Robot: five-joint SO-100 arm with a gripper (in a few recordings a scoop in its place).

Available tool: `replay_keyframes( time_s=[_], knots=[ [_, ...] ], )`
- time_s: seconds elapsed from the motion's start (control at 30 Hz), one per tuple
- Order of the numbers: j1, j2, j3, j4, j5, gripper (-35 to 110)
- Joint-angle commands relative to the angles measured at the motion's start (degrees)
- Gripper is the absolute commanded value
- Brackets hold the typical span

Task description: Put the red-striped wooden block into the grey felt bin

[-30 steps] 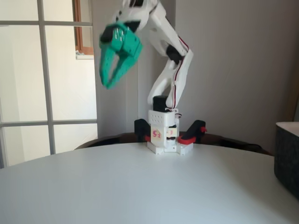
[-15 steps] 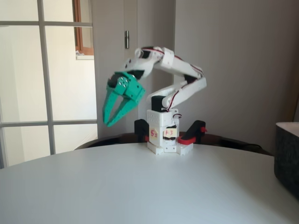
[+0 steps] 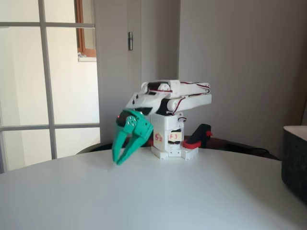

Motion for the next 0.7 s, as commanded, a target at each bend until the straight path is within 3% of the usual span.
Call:
replay_keyframes(
  time_s=[0.0,0.67],
  knots=[
    [-0.3,1.9,1.4,-0.4,1.4,0],
    [-0.9,1.9,1.4,-0.4,3.6,0]
  ],
)
